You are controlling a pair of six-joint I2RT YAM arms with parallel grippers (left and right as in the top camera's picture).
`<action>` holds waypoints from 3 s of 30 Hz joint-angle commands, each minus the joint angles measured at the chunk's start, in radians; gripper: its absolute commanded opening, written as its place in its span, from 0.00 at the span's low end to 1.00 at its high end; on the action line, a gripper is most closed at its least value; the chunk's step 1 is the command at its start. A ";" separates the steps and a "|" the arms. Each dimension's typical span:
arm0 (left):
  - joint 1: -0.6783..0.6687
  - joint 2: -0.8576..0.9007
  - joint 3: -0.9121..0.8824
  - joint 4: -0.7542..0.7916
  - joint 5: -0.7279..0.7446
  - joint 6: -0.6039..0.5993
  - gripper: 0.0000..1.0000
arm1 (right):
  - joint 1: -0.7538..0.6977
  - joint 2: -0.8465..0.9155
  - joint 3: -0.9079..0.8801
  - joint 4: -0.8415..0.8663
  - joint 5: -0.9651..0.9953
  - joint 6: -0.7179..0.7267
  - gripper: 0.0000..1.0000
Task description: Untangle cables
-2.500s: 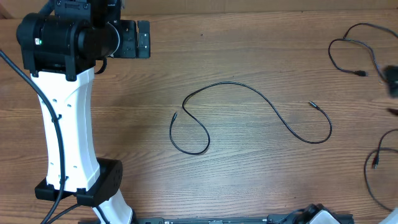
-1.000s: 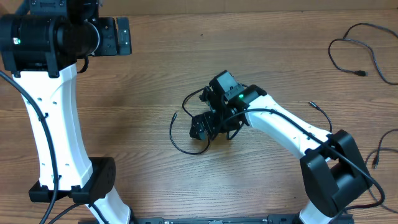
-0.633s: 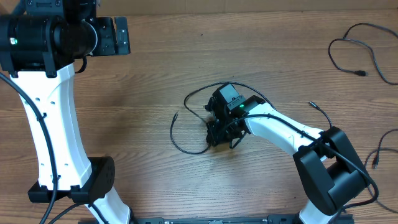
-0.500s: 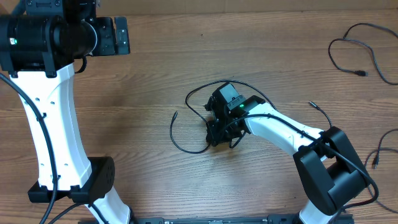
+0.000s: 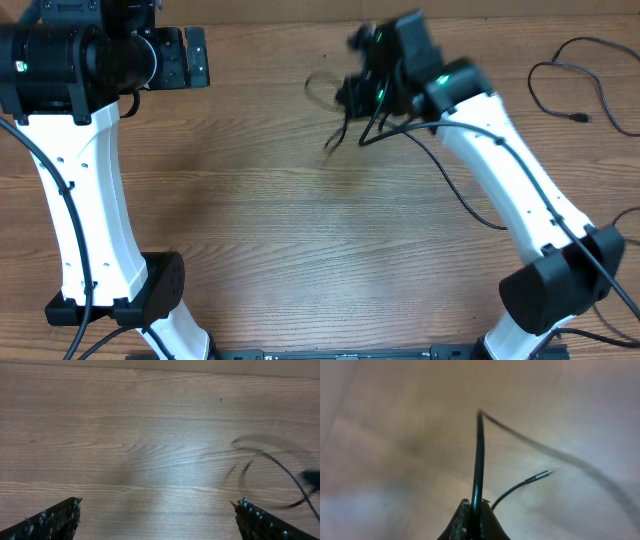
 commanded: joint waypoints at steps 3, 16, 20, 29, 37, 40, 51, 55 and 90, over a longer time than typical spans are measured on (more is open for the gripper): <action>0.003 0.008 -0.004 0.001 0.011 0.012 0.99 | -0.003 -0.011 0.260 -0.038 0.324 -0.049 0.04; 0.003 0.008 -0.004 0.001 0.011 0.012 1.00 | -0.032 -0.011 0.526 0.003 0.776 -0.153 0.04; 0.003 0.008 -0.004 0.001 0.011 0.011 1.00 | -0.115 -0.007 0.525 -0.072 0.803 -0.134 0.04; 0.003 0.008 -0.004 0.001 0.011 0.011 1.00 | -0.445 0.093 0.523 -0.249 0.517 -0.072 0.04; 0.002 0.008 -0.004 0.001 0.011 0.011 1.00 | -0.555 0.365 0.522 -0.439 0.337 -0.066 0.04; 0.002 0.008 -0.004 0.001 0.011 0.011 1.00 | -0.530 0.444 0.517 -0.487 0.337 -0.066 0.04; 0.003 0.008 -0.004 0.001 0.010 0.013 0.99 | -0.380 0.491 0.456 -0.509 0.328 -0.078 0.04; 0.003 0.008 -0.004 0.001 0.010 0.013 1.00 | -0.273 0.491 0.456 -0.484 0.229 -0.134 0.04; 0.003 0.008 -0.004 0.001 0.010 0.012 1.00 | -0.192 0.440 0.456 -0.756 0.806 0.230 0.05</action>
